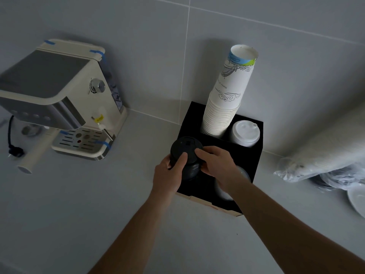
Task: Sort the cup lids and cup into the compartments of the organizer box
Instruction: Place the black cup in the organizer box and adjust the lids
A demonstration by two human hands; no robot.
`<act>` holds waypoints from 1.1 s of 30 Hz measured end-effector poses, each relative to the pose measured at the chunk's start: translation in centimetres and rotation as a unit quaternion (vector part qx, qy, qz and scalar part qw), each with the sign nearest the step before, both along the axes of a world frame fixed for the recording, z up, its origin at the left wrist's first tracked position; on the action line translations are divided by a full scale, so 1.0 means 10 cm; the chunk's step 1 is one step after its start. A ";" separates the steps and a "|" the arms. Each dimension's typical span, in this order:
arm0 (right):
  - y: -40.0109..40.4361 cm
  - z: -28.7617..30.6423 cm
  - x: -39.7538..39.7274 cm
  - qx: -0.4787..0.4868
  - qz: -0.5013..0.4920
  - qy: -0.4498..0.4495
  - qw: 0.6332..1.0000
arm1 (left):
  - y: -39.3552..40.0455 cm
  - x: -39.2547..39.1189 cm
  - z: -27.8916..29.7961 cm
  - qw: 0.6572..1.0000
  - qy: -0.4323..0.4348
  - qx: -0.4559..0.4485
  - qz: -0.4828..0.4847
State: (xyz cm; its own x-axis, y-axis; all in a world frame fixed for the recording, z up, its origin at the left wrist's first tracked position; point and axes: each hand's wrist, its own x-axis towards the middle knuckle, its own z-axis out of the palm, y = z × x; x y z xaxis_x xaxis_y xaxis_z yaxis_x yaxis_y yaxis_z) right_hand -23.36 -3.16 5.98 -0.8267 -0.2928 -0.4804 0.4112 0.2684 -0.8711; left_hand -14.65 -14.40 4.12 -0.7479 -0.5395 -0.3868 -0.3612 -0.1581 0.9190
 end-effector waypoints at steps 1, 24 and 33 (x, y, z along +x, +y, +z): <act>0.02 -0.01 0.00 -0.001 0.001 -0.002 1.000 | 0.01 0.00 0.00 1.000 0.004 0.001 0.002; 0.18 0.11 0.18 -0.073 -0.013 -0.061 0.995 | 0.01 0.18 0.08 0.998 -0.011 0.061 0.007; 0.49 0.20 0.14 -0.060 -0.057 -0.061 0.995 | 0.14 0.48 0.05 0.996 -0.022 0.079 0.044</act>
State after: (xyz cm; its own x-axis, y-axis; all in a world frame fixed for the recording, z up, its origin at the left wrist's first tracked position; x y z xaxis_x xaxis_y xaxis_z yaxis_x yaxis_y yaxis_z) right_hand -21.96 1.71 7.97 -0.7954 -0.2624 -0.5464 0.5375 0.1114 -0.8359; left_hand -9.86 -13.05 4.61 -0.6817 -0.5319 -0.5023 -0.3782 -0.3315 0.8643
